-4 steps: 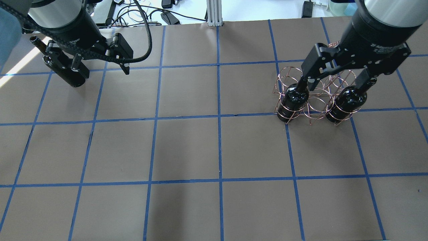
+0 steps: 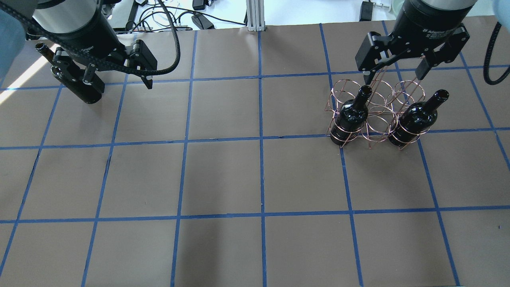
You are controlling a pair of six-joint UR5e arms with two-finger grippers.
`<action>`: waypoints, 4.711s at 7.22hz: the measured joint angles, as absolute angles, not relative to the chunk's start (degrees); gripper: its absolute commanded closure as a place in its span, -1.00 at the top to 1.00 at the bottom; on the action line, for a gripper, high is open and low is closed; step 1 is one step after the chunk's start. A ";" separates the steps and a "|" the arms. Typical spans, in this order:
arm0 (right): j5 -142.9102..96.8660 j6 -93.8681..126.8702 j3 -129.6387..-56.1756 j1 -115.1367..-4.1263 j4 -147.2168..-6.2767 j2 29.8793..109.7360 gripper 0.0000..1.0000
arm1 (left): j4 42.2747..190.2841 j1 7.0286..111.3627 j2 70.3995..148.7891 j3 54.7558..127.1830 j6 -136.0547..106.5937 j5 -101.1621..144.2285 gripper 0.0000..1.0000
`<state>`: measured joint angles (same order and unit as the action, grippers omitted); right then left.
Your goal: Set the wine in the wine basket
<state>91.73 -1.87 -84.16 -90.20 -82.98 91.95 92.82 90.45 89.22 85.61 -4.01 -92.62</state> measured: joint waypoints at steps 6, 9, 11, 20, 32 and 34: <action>91.11 -1.95 -86.77 -90.54 -85.48 92.24 1.00 | 89.81 67.97 93.74 85.34 11.02 -97.37 1.00; 87.96 -1.53 -86.97 -90.61 -86.13 92.52 1.00 | 82.01 64.68 106.14 76.39 18.34 -95.34 1.00; 87.62 -1.29 -87.06 -90.66 -87.97 91.27 1.00 | 79.71 63.96 113.45 69.14 26.93 -92.48 1.00; 88.10 -0.22 -87.32 -90.00 -86.16 92.82 1.00 | 76.13 61.96 123.80 64.15 31.91 -85.18 0.84; 88.04 0.04 -88.50 -90.13 -89.91 92.87 1.00 | 76.71 68.17 118.86 66.10 26.83 -88.26 -1.00; 88.03 -0.23 -88.51 -89.94 -89.65 92.89 1.00 | 78.13 74.05 115.38 69.52 16.04 -88.23 -1.00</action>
<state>88.03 -0.23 -88.51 -89.94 -89.65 92.89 78.13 74.05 115.38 69.52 16.04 -88.23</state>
